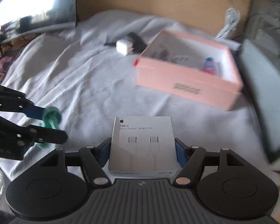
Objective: Organize rigid objects
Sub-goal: 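Drop the teal part into the pink box with the left tool while the right tool holds the cable box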
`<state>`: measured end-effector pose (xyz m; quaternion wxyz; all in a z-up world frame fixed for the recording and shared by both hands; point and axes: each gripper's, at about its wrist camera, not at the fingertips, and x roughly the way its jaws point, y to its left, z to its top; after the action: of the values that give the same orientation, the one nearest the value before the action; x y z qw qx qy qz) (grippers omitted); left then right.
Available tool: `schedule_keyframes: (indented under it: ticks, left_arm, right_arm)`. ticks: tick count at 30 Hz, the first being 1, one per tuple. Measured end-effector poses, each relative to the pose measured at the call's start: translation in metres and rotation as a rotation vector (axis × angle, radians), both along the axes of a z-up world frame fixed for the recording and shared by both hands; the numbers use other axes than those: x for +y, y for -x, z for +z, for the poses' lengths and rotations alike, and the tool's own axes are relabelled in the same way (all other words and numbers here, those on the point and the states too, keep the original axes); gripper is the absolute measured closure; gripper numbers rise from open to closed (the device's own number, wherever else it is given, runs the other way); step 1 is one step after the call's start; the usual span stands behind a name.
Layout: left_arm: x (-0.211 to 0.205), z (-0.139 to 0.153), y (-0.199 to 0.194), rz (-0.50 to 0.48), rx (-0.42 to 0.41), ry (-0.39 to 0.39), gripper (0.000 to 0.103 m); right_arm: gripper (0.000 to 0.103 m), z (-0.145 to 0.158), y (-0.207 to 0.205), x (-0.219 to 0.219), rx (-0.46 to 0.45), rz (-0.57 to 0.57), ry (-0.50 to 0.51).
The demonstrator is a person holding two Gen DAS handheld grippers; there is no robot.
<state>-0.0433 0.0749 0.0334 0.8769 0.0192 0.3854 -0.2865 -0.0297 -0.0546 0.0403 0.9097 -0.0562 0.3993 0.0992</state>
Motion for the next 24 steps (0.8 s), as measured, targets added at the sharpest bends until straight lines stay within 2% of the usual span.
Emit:
schedule_keyframes:
  ticks: [2,4,7,8,10,13,15,18,21,24]
  left_arm:
    - [-0.018,0.015,0.001,-0.010,-0.041,0.013,0.056]
    - [-0.040,0.030,-0.003,-0.006,-0.104,-0.006,0.056]
    - [-0.074,0.043,-0.020,0.038,-0.175,-0.019,0.056]
    - [-0.085,0.051,-0.029,0.078,-0.172,-0.005,0.056]
    - [-0.102,0.070,-0.044,0.088,-0.191,0.060,0.056]
    - [-0.126,0.100,-0.079,0.120,-0.253,0.034,0.056]
    - [-0.133,0.111,-0.107,0.157,-0.244,0.049,0.056]
    - [-0.148,0.117,-0.147,0.202,-0.258,0.016,0.056]
    - [-0.160,0.107,-0.179,0.251,-0.232,-0.049,0.055]
    - [-0.161,0.094,-0.195,0.282,-0.211,-0.040,0.055]
  right_arm:
    - [0.034,0.015,0.017,-0.021,-0.055,0.005,-0.013]
    - [0.034,0.025,0.031,-0.040,-0.115,0.012,-0.006]
    - [0.034,0.028,0.047,-0.063,-0.196,0.051,0.018]
    - [0.034,0.026,0.052,-0.070,-0.208,0.058,0.037]
    - [0.034,0.025,0.063,-0.083,-0.215,0.064,0.055]
    - [0.034,0.023,0.077,-0.104,-0.233,0.093,0.014]
    - [0.034,0.023,0.080,-0.115,-0.239,0.056,-0.004]
    - [0.034,0.027,0.089,-0.125,-0.291,0.025,-0.001]
    - [0.034,0.028,0.094,-0.136,-0.301,-0.007,0.004]
    - [0.034,0.026,0.098,-0.143,-0.291,-0.037,0.011]
